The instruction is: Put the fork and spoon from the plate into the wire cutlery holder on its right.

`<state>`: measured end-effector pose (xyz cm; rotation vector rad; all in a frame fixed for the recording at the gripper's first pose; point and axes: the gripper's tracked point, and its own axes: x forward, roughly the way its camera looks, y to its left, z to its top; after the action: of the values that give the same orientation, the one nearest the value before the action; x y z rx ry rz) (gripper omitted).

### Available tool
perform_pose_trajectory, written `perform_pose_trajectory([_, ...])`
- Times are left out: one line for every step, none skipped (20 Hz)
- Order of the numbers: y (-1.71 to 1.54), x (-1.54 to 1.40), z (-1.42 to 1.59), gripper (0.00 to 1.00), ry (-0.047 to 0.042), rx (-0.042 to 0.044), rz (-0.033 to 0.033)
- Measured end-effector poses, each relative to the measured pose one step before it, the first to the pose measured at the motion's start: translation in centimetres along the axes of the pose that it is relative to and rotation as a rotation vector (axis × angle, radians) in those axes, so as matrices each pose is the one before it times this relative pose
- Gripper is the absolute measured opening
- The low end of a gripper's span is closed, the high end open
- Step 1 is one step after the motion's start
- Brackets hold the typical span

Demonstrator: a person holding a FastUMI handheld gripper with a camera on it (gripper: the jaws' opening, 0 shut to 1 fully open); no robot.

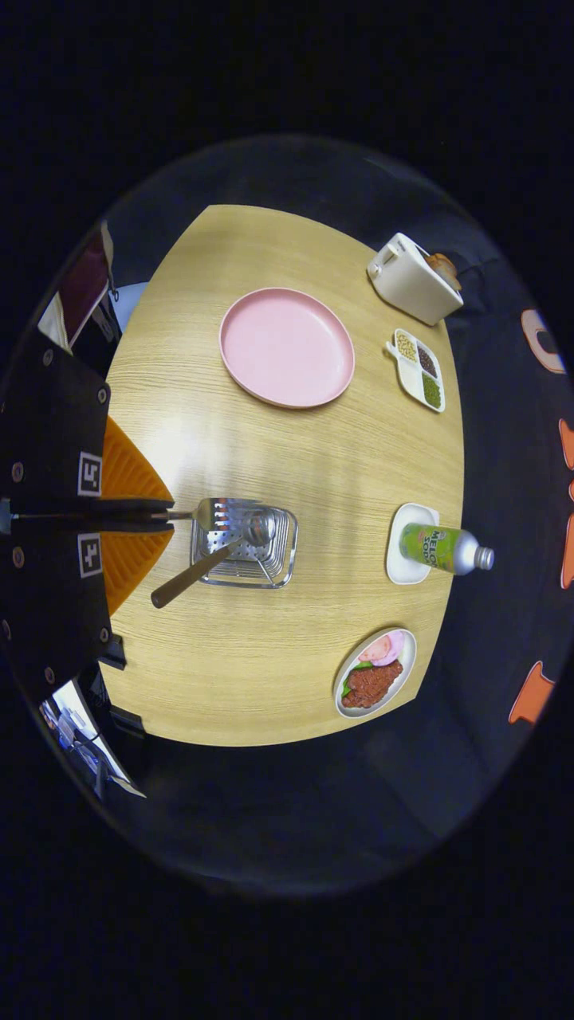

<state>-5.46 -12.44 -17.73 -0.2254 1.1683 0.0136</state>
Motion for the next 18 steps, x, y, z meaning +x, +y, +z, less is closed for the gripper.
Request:
perform_pose_trajectory([-0.348, 0.467, 0.155, 0.03, 0.01848, 0.00239, -0.00756])
perform_pose_trajectory([-0.254, 0.512, 0.010, 0.03, 0.01973, 0.00032, -0.00576])
perform_pose_trajectory([-0.143, 0.485, -0.027, 0.03, 0.02236, 0.00186, 0.00039])
perform_pose_trajectory([-0.037, 0.483, 0.099, 0.03, 0.01950, 0.00367, 0.00231])
perform_pose_trajectory([0.043, 0.474, 0.055, 0.03, 0.02074, 0.00475, 0.00353])
perform_pose_trajectory([0.040, 0.451, 0.186, 0.03, 0.01340, 0.00621, 0.00117])
perform_pose_trajectory([0.101, 0.439, 0.253, 0.03, 0.01295, 0.00089, 0.00269])
perform_pose_trajectory([0.076, 0.436, 0.216, 0.03, 0.01110, 0.00019, 0.00181])
perform_pose_trajectory([0.090, 0.381, 0.286, 0.03, 0.01015, -0.00147, -0.00276])
perform_pose_trajectory([-0.075, 0.268, 0.134, 0.04, 0.00775, -0.00204, -0.00260])
perform_pose_trajectory([0.195, 0.238, 0.251, 0.05, 0.00823, 0.00192, 0.00876])
perform_pose_trajectory([0.193, 0.373, 0.183, 0.06, -0.00557, 0.00074, 0.00696])
perform_pose_trajectory([-0.036, -0.020, 0.486, 0.09, -0.01183, -0.00173, -0.00228])
perform_pose_trajectory([0.116, -0.257, 0.413, 0.10, -0.01533, 0.00255, 0.00720])
perform_pose_trajectory([0.080, -0.275, 0.242, 0.12, -0.01415, 0.00828, 0.00744])
perform_pose_trajectory([0.078, -0.360, 0.318, 0.16, -0.01989, 0.01212, 0.01088])
perform_pose_trajectory([0.025, -0.478, 0.470, 0.26, -0.02456, 0.01184, 0.00965])
perform_pose_trajectory([-0.035, -0.578, 0.546, 0.33, -0.03002, 0.01189, 0.00524])
